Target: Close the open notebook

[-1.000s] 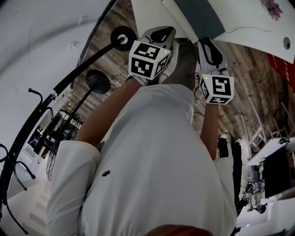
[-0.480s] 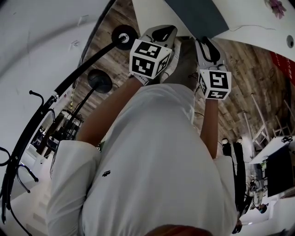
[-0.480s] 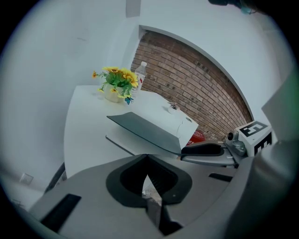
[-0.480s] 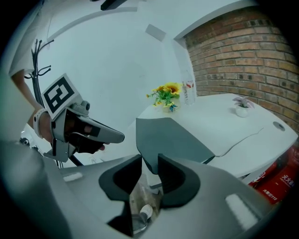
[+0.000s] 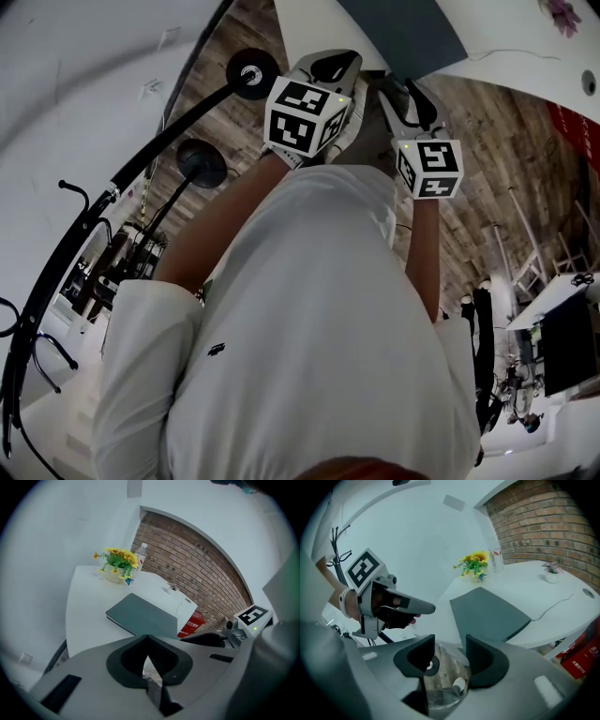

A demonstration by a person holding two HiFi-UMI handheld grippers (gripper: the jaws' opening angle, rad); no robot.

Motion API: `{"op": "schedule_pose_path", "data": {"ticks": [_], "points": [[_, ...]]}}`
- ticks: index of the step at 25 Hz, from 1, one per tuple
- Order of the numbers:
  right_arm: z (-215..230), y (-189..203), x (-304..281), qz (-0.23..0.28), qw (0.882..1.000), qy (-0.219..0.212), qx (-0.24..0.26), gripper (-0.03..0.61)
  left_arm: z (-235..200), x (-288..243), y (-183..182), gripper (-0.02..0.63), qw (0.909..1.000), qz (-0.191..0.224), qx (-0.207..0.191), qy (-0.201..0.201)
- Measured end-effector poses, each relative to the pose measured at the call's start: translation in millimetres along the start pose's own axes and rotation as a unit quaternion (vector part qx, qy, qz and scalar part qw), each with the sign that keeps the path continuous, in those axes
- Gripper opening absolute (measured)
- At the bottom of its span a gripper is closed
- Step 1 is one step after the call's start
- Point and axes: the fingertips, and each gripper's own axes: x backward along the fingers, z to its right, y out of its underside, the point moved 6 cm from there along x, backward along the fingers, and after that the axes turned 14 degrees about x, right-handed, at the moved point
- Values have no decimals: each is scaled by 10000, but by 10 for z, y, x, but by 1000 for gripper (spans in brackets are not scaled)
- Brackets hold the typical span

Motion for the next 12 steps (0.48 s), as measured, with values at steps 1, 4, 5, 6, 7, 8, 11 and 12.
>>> {"op": "schedule_pose_path", "data": {"ticks": [1,4,5,6,7,8,11,12], "points": [[-24,-9,15,14,10000,11,-13,219,2,19,-1,9,10000,2,-4,3],[-40,-41,82,69,10000,63,-24,219,22,72,-9,9,10000,35,15,4],[-26,-61,106,98,9999,90,-15,219,32,88,-20,9,10000,57,22,8],[-11,-86,128,131,9998,118,-3,218,39,107,-32,9,10000,84,27,11],[2,-116,148,166,9998,146,12,219,43,131,-45,9,9999,112,28,13],[12,-150,167,203,9996,171,31,219,43,158,-58,9,9999,140,28,12],[40,-265,230,313,9992,246,91,219,45,240,-89,9,9998,216,32,5],[53,-300,252,344,9990,272,108,218,51,264,-98,9,9997,238,47,9]]}}
